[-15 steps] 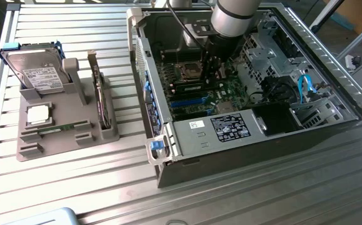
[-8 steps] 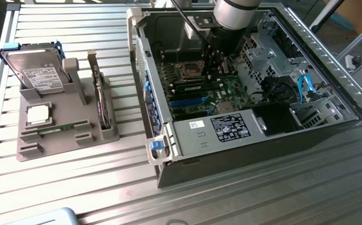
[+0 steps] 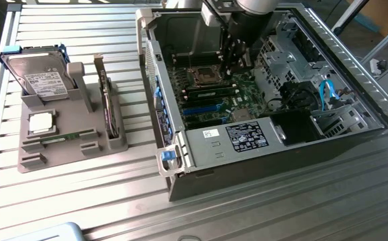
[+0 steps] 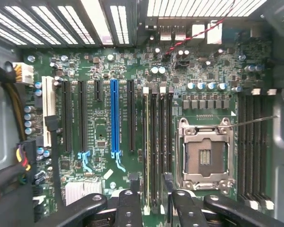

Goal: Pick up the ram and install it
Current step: 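Insert the ram into the slot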

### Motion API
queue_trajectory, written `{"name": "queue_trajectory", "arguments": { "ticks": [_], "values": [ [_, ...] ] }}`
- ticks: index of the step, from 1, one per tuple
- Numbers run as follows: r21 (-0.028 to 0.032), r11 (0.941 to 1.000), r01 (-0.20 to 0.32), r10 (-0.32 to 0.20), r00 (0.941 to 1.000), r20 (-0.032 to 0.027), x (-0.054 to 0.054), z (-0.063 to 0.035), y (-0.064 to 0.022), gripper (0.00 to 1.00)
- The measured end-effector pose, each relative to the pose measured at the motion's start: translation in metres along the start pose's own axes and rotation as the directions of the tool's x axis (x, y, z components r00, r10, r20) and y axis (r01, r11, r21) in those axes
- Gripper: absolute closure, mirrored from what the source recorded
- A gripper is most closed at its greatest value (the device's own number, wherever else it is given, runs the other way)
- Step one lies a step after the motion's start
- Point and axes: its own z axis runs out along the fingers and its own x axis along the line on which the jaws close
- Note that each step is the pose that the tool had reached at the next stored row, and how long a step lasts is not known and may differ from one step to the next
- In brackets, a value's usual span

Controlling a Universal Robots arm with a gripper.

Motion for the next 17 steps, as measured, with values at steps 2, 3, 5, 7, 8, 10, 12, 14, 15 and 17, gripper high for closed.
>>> {"name": "queue_trajectory", "arguments": {
  "ticks": [2,3,5,7,8,10,12,14,15,17],
  "values": [
    [-0.0001,1.0,0.0,0.0,1.0,-0.0002,0.0,-0.0074,0.0001,0.69],
    [0.0,1.0,0.0,0.0,1.0,0.0,0.0,-0.0137,0.0001,0.69],
    [0.0,1.0,0.0,0.0,1.0,0.0,-0.001,-0.0243,0.0002,0.69],
    [0.0,1.0,0.0,0.0,1.0,0.0,-0.001,-0.0335,0.0003,0.69],
    [-0.0001,1.0,0.0,0.0,1.0,-0.0002,-0.001,-0.0382,0.0003,0.69],
    [0.0,1.0,0.0,0.0,1.0,-0.0001,-0.001,-0.0442,0.0004,0.69],
    [0.0,1.0,0.0,0.0,1.0,-0.0003,-0.001,-0.0503,0.0004,0.69],
    [-0.0001,1.0,0.0,0.0,1.0,-0.0005,-0.001,-0.0557,0.0005,0.69],
    [-0.0001,1.0,0.0,0.0,1.0,-0.0008,-0.002,-0.059,0.0005,0.69],
    [0.0,1.0,0.0,0.0,1.0,-0.0016,-0.002,-0.065,0.0006,0.69]
  ]
}}
